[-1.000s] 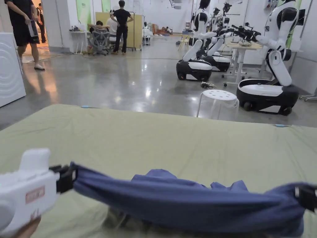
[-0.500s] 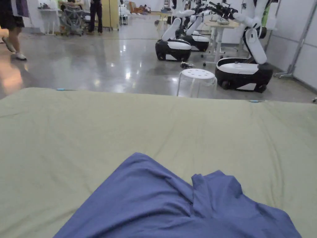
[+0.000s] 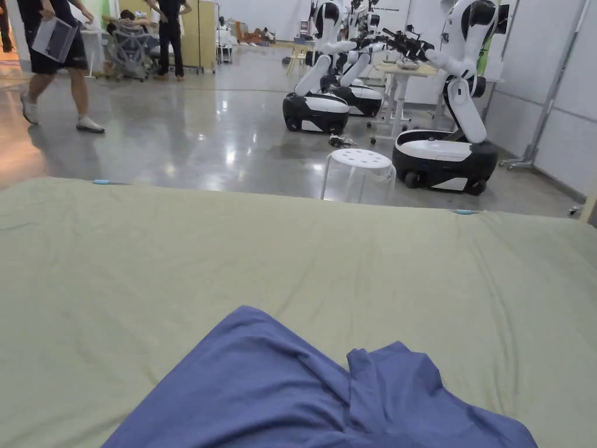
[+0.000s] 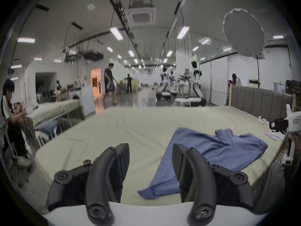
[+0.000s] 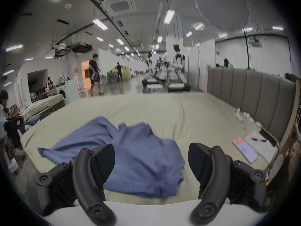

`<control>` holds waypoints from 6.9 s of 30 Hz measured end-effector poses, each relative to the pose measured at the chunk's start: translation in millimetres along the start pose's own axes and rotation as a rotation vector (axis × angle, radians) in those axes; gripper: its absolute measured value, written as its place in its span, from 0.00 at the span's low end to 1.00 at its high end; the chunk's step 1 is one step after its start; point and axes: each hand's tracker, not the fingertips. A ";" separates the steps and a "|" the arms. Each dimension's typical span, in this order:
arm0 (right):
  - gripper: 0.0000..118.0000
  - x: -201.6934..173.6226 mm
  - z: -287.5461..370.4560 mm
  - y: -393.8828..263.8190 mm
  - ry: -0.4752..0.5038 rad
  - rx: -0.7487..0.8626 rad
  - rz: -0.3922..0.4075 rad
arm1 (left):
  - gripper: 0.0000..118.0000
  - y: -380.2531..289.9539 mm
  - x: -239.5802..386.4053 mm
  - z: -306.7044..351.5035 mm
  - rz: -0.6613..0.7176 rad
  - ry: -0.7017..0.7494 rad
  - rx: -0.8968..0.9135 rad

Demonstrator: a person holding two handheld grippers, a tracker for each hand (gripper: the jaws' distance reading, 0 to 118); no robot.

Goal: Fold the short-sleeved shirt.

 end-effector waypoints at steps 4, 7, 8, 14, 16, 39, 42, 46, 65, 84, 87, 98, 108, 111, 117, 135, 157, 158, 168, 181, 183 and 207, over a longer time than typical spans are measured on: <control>0.39 -24.3 -3.9 13.6 0.059 0.081 -0.029 | 0.37 9.9 19.8 6.9 -0.008 0.009 0.073; 0.17 -44.2 -12.9 18.4 0.055 0.086 0.010 | 0.27 12.5 27.0 5.5 -0.014 0.032 0.081; 0.10 -49.2 -14.7 18.0 0.047 0.088 0.027 | 0.16 13.6 31.0 2.8 -0.012 0.028 0.071; 0.00 -63.3 -19.1 15.9 0.056 0.068 0.055 | 0.03 12.5 35.1 -3.8 -0.013 0.029 0.016; 0.00 -65.9 -18.6 15.7 0.062 0.060 0.054 | 0.03 13.8 32.5 -3.9 0.010 0.034 0.011; 0.00 -83.0 -7.4 6.3 0.145 -0.054 0.056 | 0.38 -101.1 -47.9 -125.5 0.439 -0.061 -0.647; 0.00 -79.6 -6.0 4.8 0.123 -0.068 0.064 | 0.23 -104.7 -43.6 -131.7 0.396 -0.047 -0.652; 0.00 -68.0 -10.7 1.9 0.108 -0.093 0.026 | 0.10 -102.5 -37.5 -139.4 0.369 -0.045 -0.683; 0.77 20.3 -348.4 34.3 0.125 -0.702 -0.077 | 0.06 -93.3 -16.3 -139.6 0.283 -0.038 -0.730; 0.01 20.4 -293.5 90.7 0.167 -0.470 -0.078 | 0.06 -49.3 -29.1 -111.8 0.400 -0.103 -0.481; 0.01 26.9 -256.0 132.3 0.175 -0.350 -0.106 | 0.06 -4.6 -31.6 -106.2 0.446 -0.174 -0.362; 0.01 57.0 -154.1 283.6 0.013 0.030 -0.106 | 0.06 172.6 -12.6 -160.8 0.261 -0.274 -0.041; 0.01 60.3 -166.0 410.8 -0.089 0.192 -0.094 | 0.06 302.0 1.9 -255.4 0.134 -0.163 0.042; 0.01 56.5 -182.6 433.4 -0.116 0.206 -0.082 | 0.06 322.6 4.9 -278.2 0.113 -0.122 0.056; 0.01 43.9 -211.6 477.7 -0.144 0.235 -0.103 | 0.06 360.1 11.0 -319.8 0.098 -0.068 0.068; 0.01 14.9 -225.5 571.0 -0.122 0.355 -0.085 | 0.06 390.3 14.9 -360.8 0.121 -0.022 0.103; 0.01 50.7 -153.4 403.6 -0.043 0.191 -0.069 | 0.06 252.8 11.5 -304.4 0.173 -0.126 -0.075; 0.01 55.1 -138.0 387.1 -0.028 0.174 -0.054 | 0.06 239.6 9.6 -289.3 0.195 -0.130 -0.078; 0.01 107.2 -21.0 161.7 0.064 0.001 -0.197 | 0.06 52.5 2.7 -124.7 0.214 -0.212 -0.213; 0.01 129.2 -12.9 -27.5 -0.026 -0.390 -0.294 | 0.06 -73.3 0.5 -81.2 0.273 -0.295 -0.579; 0.24 133.4 -19.2 -42.0 -0.074 -0.385 -0.316 | 0.29 -72.3 -0.7 -83.3 0.267 -0.296 -0.589; 0.33 -29.9 39.5 36.0 0.053 0.082 -0.090 | 0.15 45.4 72.2 9.2 -0.074 -0.070 0.153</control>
